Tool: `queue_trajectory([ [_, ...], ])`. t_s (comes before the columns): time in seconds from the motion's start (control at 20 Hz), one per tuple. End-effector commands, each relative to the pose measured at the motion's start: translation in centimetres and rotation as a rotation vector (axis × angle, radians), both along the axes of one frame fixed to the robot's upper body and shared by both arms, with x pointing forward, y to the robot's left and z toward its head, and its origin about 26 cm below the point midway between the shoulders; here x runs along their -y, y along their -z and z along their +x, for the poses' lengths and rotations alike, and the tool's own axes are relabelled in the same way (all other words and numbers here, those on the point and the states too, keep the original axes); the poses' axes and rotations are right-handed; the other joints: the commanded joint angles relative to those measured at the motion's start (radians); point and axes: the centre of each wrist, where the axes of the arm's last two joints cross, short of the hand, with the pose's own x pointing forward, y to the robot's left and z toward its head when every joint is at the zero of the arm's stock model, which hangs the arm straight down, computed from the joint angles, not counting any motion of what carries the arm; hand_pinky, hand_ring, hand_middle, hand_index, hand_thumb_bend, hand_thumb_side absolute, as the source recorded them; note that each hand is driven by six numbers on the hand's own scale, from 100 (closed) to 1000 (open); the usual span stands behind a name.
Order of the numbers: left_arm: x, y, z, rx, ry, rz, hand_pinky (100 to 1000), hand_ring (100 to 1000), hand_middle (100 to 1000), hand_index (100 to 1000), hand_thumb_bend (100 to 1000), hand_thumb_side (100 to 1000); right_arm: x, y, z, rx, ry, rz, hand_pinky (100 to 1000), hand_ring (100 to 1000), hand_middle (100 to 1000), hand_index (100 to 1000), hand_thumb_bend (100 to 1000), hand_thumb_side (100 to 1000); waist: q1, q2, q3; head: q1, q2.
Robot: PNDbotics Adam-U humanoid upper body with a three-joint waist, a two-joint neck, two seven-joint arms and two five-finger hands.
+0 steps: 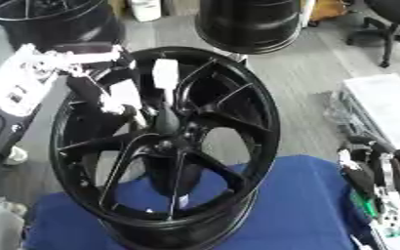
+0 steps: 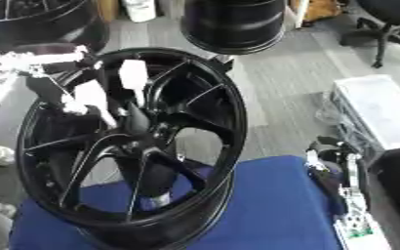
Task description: Pull the pin out of the wheel hub.
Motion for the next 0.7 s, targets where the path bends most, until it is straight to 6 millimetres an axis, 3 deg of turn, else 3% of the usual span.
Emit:
queue_trajectory([
  [0.05,-0.6,-2.3,0.0,0.032,0.011,-0.011,530,383,412,513,303,224,0.3,-0.6,0.3,0.017,0.0,-0.008,657,579,679,705,100,419,-0.003,-0.015,0.0,0.001,-0.002],
  [0.55,-1.9,-6.0,-1.1,0.017,0.069,-0.036,509,365,389,493,284,223,0.4,-0.5,0.3,0.015,0.004,-0.008,656,578,679,705,100,419,-0.002,-0.018,0.004,0.002,-0.002],
  [0.7,-3.7,-8.4,-1.7,0.068,0.055,-0.06,509,360,385,491,286,222,0.6,-0.5,0.2,0.013,0.01,-0.009,656,578,679,705,100,420,0.0,-0.02,0.009,-0.001,-0.002],
])
